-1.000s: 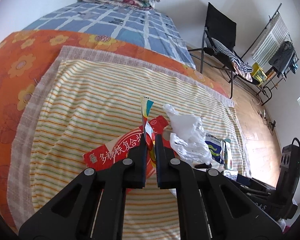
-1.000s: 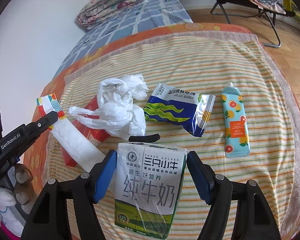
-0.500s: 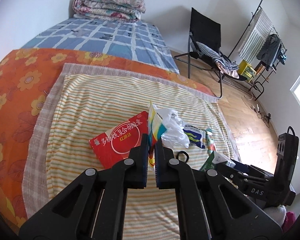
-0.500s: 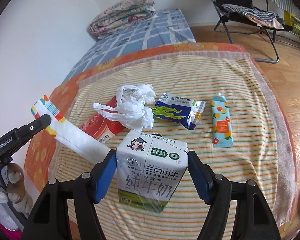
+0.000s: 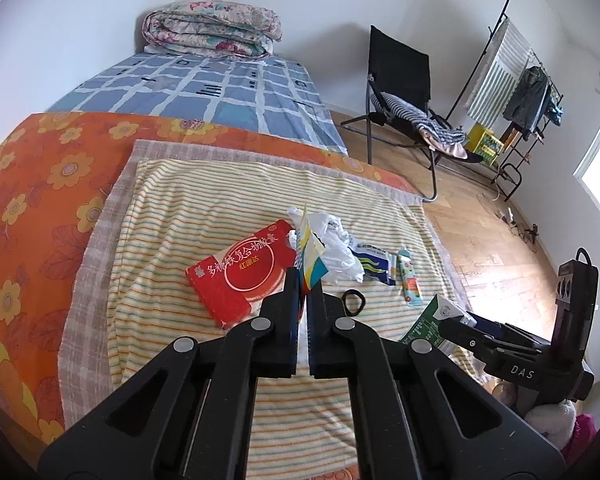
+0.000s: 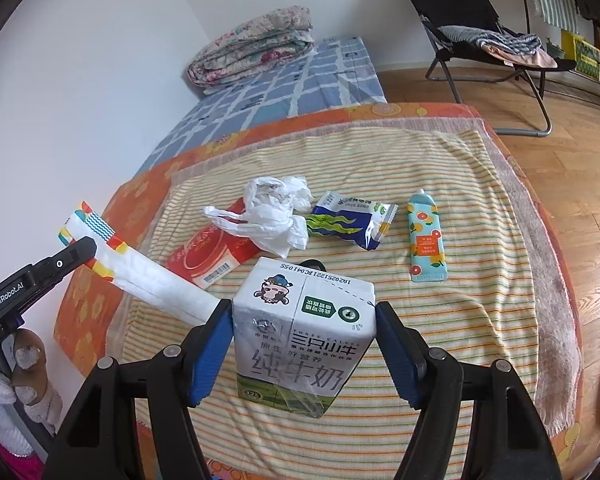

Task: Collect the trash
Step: 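Carry strip and milk carton into the blue basket and open both tools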

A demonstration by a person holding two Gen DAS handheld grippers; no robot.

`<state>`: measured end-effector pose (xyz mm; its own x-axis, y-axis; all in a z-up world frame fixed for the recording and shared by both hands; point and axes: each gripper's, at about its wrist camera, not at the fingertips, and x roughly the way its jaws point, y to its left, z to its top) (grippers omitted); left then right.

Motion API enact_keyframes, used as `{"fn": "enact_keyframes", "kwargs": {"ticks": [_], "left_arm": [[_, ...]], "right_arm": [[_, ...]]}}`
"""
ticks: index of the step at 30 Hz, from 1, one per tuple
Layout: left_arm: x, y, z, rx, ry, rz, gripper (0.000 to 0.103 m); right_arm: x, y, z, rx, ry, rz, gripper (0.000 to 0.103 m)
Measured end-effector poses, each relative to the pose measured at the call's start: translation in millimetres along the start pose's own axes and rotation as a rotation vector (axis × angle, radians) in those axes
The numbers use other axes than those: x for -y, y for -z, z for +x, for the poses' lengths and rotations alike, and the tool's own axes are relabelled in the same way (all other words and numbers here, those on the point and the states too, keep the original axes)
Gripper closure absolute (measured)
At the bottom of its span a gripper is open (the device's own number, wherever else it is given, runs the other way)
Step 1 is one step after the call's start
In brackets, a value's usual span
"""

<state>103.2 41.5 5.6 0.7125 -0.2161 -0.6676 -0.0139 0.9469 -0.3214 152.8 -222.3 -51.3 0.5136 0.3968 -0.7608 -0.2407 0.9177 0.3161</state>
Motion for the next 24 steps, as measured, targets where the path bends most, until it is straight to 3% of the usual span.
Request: {"fn": "enact_keyframes", "kwargs": {"ticks": [8,24], "left_arm": [[6.3,18.0,-39.5,0.011,0.041,0.030,0.102],[38.7,77.5,-117.9,0.021,0.143,0.105,0.102]], "right_arm": [[-14.6,17.2,-26.8,0.029,-0.025,-0.064,0.031],[-41.0,94.5,-70.0,0.026,-0.067,-0.185,0.031]]}}
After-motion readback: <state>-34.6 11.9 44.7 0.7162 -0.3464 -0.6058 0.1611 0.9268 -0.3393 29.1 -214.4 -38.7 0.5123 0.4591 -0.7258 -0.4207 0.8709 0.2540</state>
